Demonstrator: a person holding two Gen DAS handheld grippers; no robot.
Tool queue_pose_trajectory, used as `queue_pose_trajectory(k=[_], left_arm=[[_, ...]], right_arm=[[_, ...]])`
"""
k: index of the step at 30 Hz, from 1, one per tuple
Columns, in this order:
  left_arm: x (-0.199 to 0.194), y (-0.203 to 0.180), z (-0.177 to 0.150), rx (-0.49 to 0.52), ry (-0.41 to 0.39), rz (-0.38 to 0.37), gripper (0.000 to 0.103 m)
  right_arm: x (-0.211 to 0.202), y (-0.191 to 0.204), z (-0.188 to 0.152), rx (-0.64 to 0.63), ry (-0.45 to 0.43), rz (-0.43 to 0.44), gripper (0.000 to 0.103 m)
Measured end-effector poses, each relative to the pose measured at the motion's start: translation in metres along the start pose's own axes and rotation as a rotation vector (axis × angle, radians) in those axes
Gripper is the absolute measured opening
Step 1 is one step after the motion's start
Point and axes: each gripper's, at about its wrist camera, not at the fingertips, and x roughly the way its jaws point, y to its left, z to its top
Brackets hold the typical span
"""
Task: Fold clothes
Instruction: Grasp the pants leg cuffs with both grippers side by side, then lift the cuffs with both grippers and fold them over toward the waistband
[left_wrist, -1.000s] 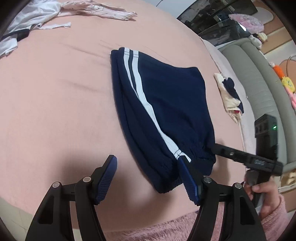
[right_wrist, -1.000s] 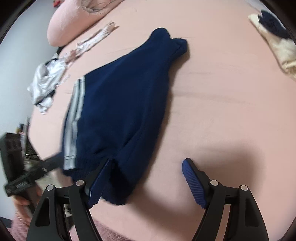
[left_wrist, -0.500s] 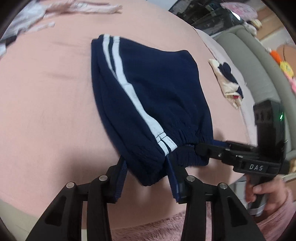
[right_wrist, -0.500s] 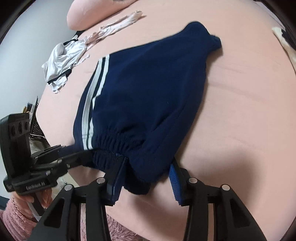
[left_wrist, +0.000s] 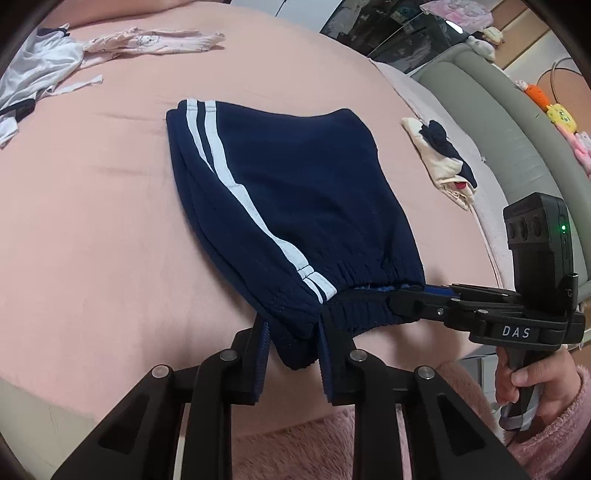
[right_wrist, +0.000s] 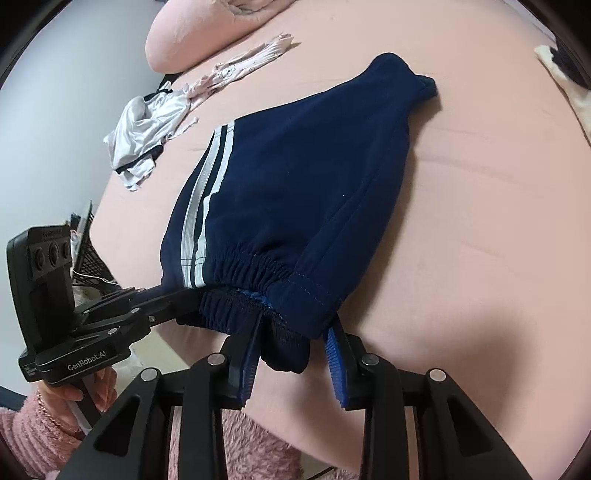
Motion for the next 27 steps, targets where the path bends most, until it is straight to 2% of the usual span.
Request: queue_pose_trajectory(k=[3, 7, 9, 12, 17, 23, 26, 27], left_arm=[[-0.003, 0.001, -0.003, -0.002, 0.019, -0.013, 0.021], [-0.012, 0.014, -0.005, -0.053, 0.026, -0.085, 0.021], [-0.010, 0.014, 0.000, -0.049, 0.027, -0.086, 0.021], [-0.005, 0.013, 0.013, -0.055, 0.024, -0.096, 0.020], [-0.014, 0.010, 0.031, -0.084, 0.019, -0.156, 0.020], [-0.016, 0.036, 0.058, -0.301, 0.008, -0.317, 0.020], [-0.011, 0.050, 0.076, -0.411, -0.017, -0.404, 0.020], [-0.007, 0.053, 0.081, -0.425, -0.026, -0.399, 0.020]], right_arm=[[-0.008, 0.004, -0.005, -0.009, 0.006, 0.005, 0.032], [-0.023, 0.008, -0.008, -0.038, -0.010, 0.037, 0.032], [-0.025, 0.003, -0.004, -0.033, -0.015, 0.046, 0.032], [-0.018, 0.002, 0.010, -0.044, -0.008, 0.027, 0.032], [-0.022, 0.007, 0.039, -0.040, -0.039, 0.079, 0.032], [-0.034, -0.002, 0.065, 0.037, -0.117, 0.172, 0.032], [-0.040, -0.012, 0.078, 0.086, -0.163, 0.191, 0.032], [-0.039, -0.016, 0.084, 0.101, -0.175, 0.195, 0.032]])
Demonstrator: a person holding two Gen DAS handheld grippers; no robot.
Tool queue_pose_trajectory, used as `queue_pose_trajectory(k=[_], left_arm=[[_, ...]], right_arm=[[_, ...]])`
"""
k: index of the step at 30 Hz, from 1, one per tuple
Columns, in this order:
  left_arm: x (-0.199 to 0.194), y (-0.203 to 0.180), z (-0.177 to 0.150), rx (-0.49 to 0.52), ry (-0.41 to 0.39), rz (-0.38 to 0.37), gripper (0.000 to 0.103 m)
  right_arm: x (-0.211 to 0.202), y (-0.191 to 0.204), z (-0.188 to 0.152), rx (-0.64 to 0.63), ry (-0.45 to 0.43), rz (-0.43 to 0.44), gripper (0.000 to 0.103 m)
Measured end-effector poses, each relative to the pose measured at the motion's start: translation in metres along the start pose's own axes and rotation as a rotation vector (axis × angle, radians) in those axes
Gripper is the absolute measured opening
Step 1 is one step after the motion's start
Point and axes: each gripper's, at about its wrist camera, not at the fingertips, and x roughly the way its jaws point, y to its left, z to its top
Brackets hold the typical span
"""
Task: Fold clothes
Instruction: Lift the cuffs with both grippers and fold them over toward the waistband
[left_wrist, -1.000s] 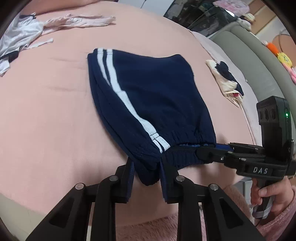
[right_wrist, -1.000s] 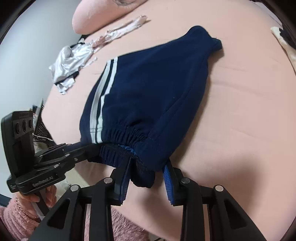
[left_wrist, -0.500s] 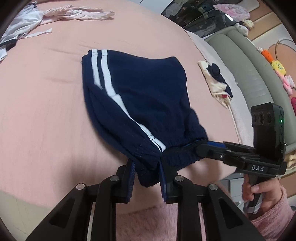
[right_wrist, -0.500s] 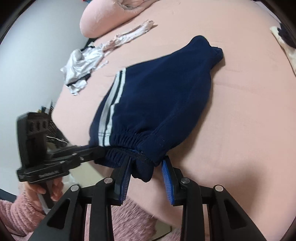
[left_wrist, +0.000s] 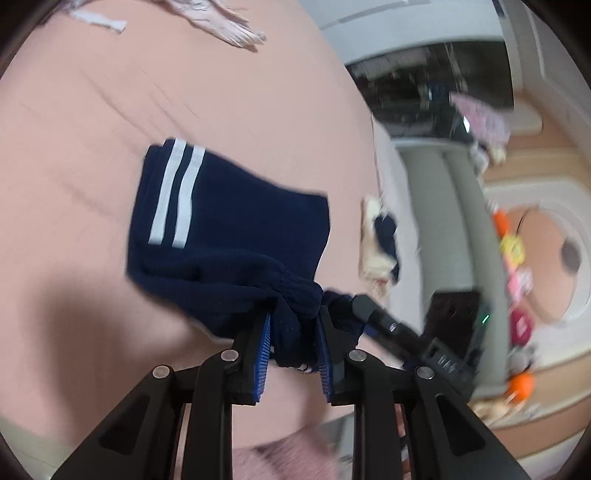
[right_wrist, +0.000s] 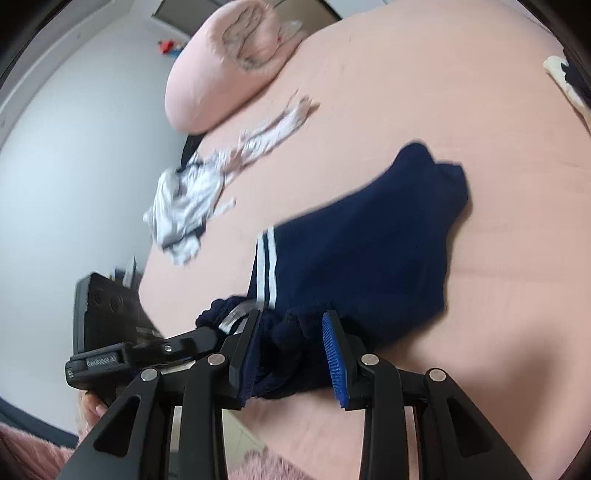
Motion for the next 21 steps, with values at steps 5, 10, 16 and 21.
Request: queue_pose_trajectory(k=[5, 10, 16, 21], left_arm=[[0.016, 0.009, 0.034, -0.045, -0.066, 0.030, 0.020], [0.033, 0.018, 0.066, -0.067, -0.111, 0.081, 0.019], [0.044, 0.020, 0.084, -0.018, -0.092, 0.158, 0.036], [0.030, -0.007, 0.062, 0.348, -0.125, 0.401, 0.073]], right_arm=[[0.002, -0.008, 0.025, 0.037, -0.061, -0.021, 0.032], [-0.013, -0.004, 0.035, -0.022, -0.111, -0.058, 0.032], [0.044, 0.002, 0.034, -0.215, 0.130, -0.210, 0.033], [0.049, 0.004, 0.045, -0.260, 0.032, -0.332, 0.033]])
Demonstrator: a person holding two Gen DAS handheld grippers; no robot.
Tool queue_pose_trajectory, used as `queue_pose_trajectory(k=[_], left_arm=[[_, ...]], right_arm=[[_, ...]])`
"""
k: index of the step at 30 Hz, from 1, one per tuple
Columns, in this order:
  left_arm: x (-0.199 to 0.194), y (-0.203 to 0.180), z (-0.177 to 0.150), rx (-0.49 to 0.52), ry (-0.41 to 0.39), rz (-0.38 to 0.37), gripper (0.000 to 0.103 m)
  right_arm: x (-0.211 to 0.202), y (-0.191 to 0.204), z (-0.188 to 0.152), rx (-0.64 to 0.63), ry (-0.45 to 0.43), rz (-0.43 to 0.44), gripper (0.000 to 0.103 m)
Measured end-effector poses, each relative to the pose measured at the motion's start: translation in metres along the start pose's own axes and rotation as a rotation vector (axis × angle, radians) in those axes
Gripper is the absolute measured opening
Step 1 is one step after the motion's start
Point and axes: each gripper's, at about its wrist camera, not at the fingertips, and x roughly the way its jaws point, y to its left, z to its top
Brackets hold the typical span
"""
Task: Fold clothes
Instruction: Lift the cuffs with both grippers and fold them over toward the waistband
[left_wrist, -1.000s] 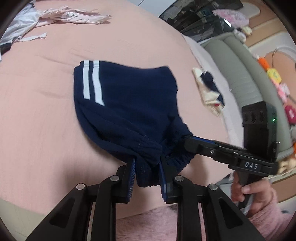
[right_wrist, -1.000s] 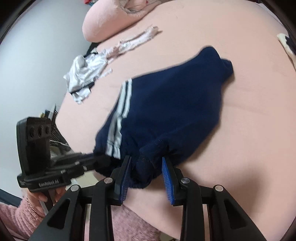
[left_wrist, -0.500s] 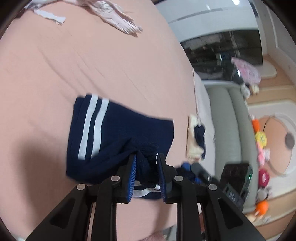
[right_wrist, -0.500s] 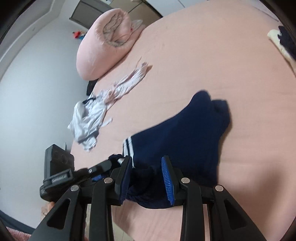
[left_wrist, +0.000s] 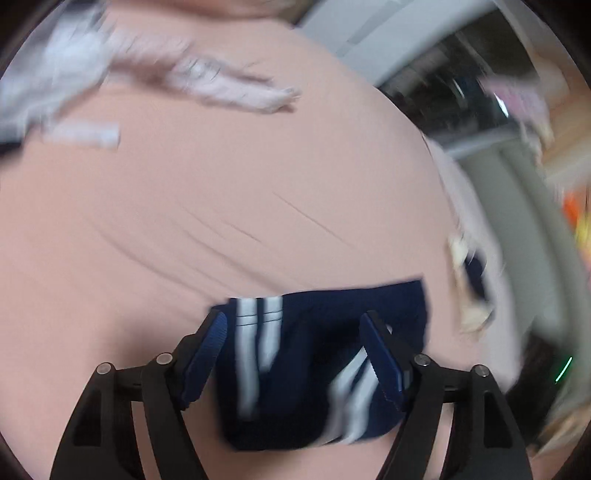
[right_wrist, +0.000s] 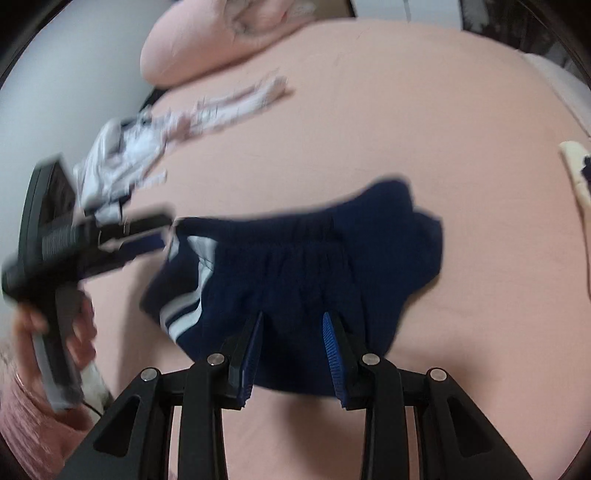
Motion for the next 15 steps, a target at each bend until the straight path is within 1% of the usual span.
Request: queue_pose_trajectory(k=[1, 2, 3, 4, 5, 6, 7, 8, 9, 11, 14, 15], left_arm=[[0.001, -0.003, -0.006, 0.060, 0.002, 0.030, 0.073], [0.002, -0.006, -0.011, 0.118, 0.004, 0.061, 0.073], [0.005, -0.009, -0.015, 0.158, 0.003, 0.083, 0.070], [0.008, -0.012, -0.020, 0.196, 0.002, 0.105, 0.055], [0.009, -0.012, -0.024, 0.222, -0.002, 0.110, 0.041], [0.011, -0.015, -0.027, 0.234, -0.011, 0.107, 0.037], [0.011, -0.020, -0.030, 0.252, -0.036, 0.109, 0.030], [0.009, -0.021, -0.032, 0.272, -0.044, 0.105, 0.026], [0.008, -0.022, -0.033, 0.293, -0.050, 0.101, 0.026], [0.012, -0.029, -0.033, 0.323, -0.054, 0.119, 0.025], [0.013, -0.024, -0.031, 0.305, -0.051, 0.203, 0.025], [0.012, -0.018, -0.032, 0.273, -0.047, 0.200, 0.025]], right_arm=[[-0.001, -0.001, 0.001, -0.008, -0.020, -0.018, 0.035], [0.001, -0.002, 0.002, -0.025, -0.025, -0.037, 0.045], [0.003, -0.004, 0.002, -0.041, -0.030, -0.056, 0.052], [0.008, -0.004, 0.003, -0.056, -0.021, -0.064, 0.052], [0.016, -0.005, 0.004, -0.068, 0.000, -0.063, 0.052], [0.023, -0.005, 0.005, -0.080, 0.020, -0.062, 0.052], [0.030, -0.005, 0.006, -0.093, 0.034, -0.065, 0.052], [0.034, -0.006, 0.009, -0.108, 0.039, -0.074, 0.052], [0.038, -0.006, 0.012, -0.125, 0.042, -0.085, 0.052], [0.039, -0.004, 0.019, -0.143, 0.021, -0.100, 0.052], [0.035, -0.001, 0.029, -0.161, -0.024, -0.121, 0.052], [0.034, 0.000, 0.032, -0.167, -0.039, -0.128, 0.052]])
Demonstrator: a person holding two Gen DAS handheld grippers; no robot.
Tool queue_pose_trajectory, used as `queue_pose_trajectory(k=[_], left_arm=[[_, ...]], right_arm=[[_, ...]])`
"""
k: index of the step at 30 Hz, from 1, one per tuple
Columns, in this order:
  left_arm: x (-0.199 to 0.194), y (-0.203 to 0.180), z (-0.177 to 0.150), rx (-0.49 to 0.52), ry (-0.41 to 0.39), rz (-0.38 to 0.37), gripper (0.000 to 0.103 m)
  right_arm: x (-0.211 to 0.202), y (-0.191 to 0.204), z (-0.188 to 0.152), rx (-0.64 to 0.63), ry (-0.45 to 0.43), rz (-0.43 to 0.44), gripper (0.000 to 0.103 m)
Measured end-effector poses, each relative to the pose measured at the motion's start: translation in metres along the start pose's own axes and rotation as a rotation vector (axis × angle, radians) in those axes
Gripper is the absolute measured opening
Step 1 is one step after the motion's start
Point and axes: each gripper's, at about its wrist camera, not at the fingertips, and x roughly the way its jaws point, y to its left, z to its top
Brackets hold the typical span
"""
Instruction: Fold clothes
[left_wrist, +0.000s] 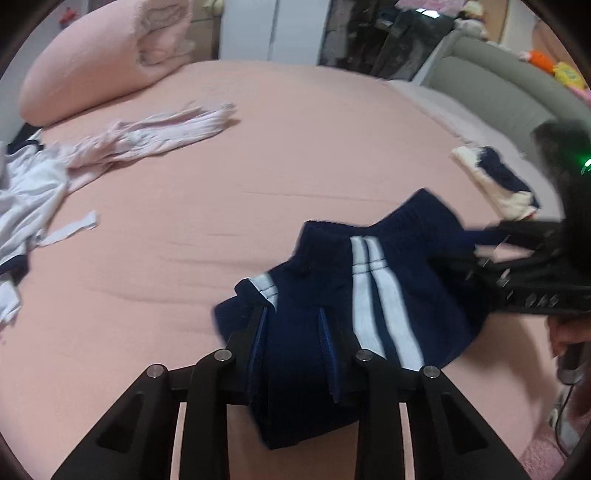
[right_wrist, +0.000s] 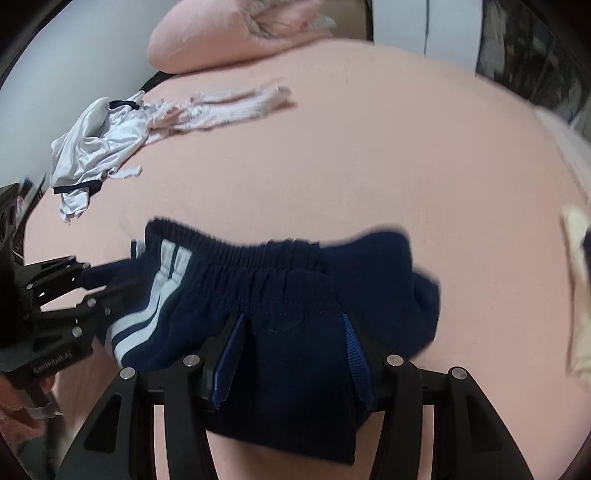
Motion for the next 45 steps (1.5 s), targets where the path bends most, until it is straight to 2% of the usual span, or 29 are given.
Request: queue_pose_trajectory(k=[3, 6, 8, 10, 11, 12, 14, 16, 19, 20, 22, 24, 26, 28, 30, 33, 34, 36, 37, 39, 40, 41, 43, 45], left_arm=[[-0.006, 0.017, -0.005, -0.092, -0.006, -0.036, 0.028], [-0.031, 0.011, -0.002, -0.054, -0.097, -0.035, 0.027], [-0.039, -0.002, 0.005, 0.022, -0.125, -0.076, 0.027], [-0.036, -0.018, 0.010, 0.091, -0.116, -0.127, 0.027], [-0.027, -0.024, 0.013, 0.121, -0.096, -0.128, 0.027], [-0.017, -0.031, 0.016, 0.152, -0.074, -0.127, 0.027], [0.006, -0.034, 0.019, 0.169, -0.022, -0.074, 0.027], [0.011, -0.026, 0.020, 0.126, -0.022, -0.064, 0.027], [0.002, -0.009, 0.017, 0.046, -0.070, 0.078, 0.028], [0.002, 0.000, 0.014, 0.010, -0.064, 0.086, 0.028], [-0.007, 0.004, 0.009, -0.002, -0.075, 0.040, 0.028], [-0.015, 0.007, 0.005, -0.012, -0.086, -0.009, 0.027], [-0.025, -0.008, 0.002, 0.079, -0.103, -0.067, 0.027], [-0.022, -0.020, 0.003, 0.147, -0.080, -0.121, 0.027], [-0.008, -0.029, -0.001, 0.217, -0.026, -0.032, 0.027], [-0.003, -0.015, -0.008, 0.218, 0.007, -0.010, 0.028], [-0.006, -0.008, -0.008, 0.197, 0.004, -0.015, 0.028], [-0.019, 0.004, -0.013, 0.145, -0.016, 0.022, 0.029], [-0.027, 0.007, -0.017, 0.103, -0.036, 0.024, 0.036], [-0.036, 0.026, -0.021, -0.021, -0.057, -0.030, 0.052], [-0.038, 0.036, -0.024, -0.086, -0.056, -0.060, 0.064], [-0.040, 0.045, -0.026, -0.151, -0.055, -0.089, 0.069], [-0.035, 0.054, -0.030, -0.216, -0.025, -0.118, 0.069], [-0.028, 0.057, -0.034, -0.253, 0.012, -0.140, 0.069]], right_arm=[[-0.003, 0.001, 0.011, -0.016, -0.044, -0.024, 0.052], [-0.018, 0.002, 0.013, -0.028, -0.091, -0.025, 0.052], [-0.033, 0.004, 0.009, -0.038, -0.106, -0.003, 0.052], [-0.037, 0.008, 0.000, -0.061, -0.062, 0.035, 0.052], [-0.033, 0.011, -0.004, -0.078, -0.029, 0.044, 0.052], [-0.029, 0.013, -0.008, -0.096, 0.004, 0.054, 0.052], [-0.015, 0.016, -0.013, -0.129, 0.052, 0.028, 0.052], [-0.002, 0.016, -0.015, -0.145, 0.074, -0.003, 0.052], [-0.001, 0.011, -0.005, -0.104, 0.018, -0.017, 0.052], [-0.004, 0.011, 0.000, -0.095, -0.017, -0.020, 0.052], [-0.003, 0.014, 0.005, -0.096, -0.046, -0.016, 0.052], [0.008, 0.018, 0.005, -0.118, -0.022, -0.033, 0.052], [0.021, 0.019, 0.005, -0.127, 0.021, -0.051, 0.052], [0.016, 0.017, 0.005, -0.100, -0.002, -0.038, 0.052], [0.007, 0.017, 0.004, -0.084, -0.026, -0.020, 0.052], [0.005, 0.009, -0.008, -0.089, 0.024, -0.045, 0.052], [0.006, 0.001, -0.014, -0.067, 0.039, -0.035, 0.053], [0.005, -0.019, -0.025, 0.001, 0.049, -0.007, 0.054], [-0.002, -0.027, -0.028, 0.045, 0.026, 0.010, 0.054], [-0.016, -0.032, -0.029, 0.078, -0.039, 0.031, 0.055], [-0.020, -0.031, -0.027, 0.079, -0.049, 0.032, 0.056], [-0.021, -0.031, -0.027, 0.081, -0.040, 0.021, 0.058], [-0.016, -0.036, -0.025, 0.119, 0.008, 0.006, 0.060], [-0.005, -0.047, -0.024, 0.199, 0.054, 0.051, 0.062]])
